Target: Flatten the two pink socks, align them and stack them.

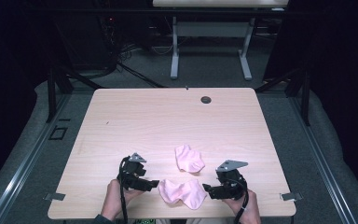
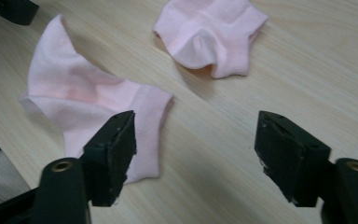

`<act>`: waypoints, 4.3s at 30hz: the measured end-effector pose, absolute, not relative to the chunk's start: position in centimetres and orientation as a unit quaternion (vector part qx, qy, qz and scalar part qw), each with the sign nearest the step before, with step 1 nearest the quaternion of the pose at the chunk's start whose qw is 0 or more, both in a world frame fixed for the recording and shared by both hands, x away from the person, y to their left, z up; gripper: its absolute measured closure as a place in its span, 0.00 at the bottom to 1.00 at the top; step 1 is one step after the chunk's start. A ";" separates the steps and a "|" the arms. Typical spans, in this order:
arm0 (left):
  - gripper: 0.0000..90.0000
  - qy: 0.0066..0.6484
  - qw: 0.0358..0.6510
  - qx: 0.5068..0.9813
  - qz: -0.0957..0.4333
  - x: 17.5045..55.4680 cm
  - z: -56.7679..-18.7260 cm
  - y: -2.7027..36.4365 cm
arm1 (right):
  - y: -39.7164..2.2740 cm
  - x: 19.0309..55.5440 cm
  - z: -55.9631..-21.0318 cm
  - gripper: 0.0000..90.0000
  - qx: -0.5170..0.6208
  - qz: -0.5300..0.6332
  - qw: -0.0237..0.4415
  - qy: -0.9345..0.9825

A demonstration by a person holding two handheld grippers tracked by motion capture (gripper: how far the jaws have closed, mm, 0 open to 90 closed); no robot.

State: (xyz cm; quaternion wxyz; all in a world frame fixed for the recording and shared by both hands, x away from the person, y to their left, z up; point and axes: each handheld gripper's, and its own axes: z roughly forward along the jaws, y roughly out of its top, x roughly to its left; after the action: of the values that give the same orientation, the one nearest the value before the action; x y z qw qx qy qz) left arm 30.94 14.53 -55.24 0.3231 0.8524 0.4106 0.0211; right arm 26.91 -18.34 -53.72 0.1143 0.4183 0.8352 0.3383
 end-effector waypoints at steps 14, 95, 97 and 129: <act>0.70 0.374 0.319 0.871 0.003 29.7 -56.3 12.1 | -15.2 26.6 -55.5 0.68 0.396 0.285 0.094 0.868; 0.98 0.387 0.296 0.872 0.042 28.3 -56.4 11.6 | -16.6 24.4 -56.1 0.99 0.363 0.273 0.058 0.889; 0.98 0.391 0.301 0.869 0.041 27.9 -56.5 11.8 | -16.9 24.4 -56.2 0.99 0.362 0.279 0.056 0.888; 0.34 0.351 0.311 0.879 0.085 34.4 -55.3 6.9 | -15.8 37.0 -54.4 0.52 0.442 0.273 0.079 0.851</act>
State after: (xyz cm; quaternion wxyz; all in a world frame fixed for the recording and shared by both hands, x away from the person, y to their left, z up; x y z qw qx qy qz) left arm 34.43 6.88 -55.32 0.3110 0.8792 0.3508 0.0848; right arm 37.02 -15.85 -54.41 0.0795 0.4424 0.8507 0.2727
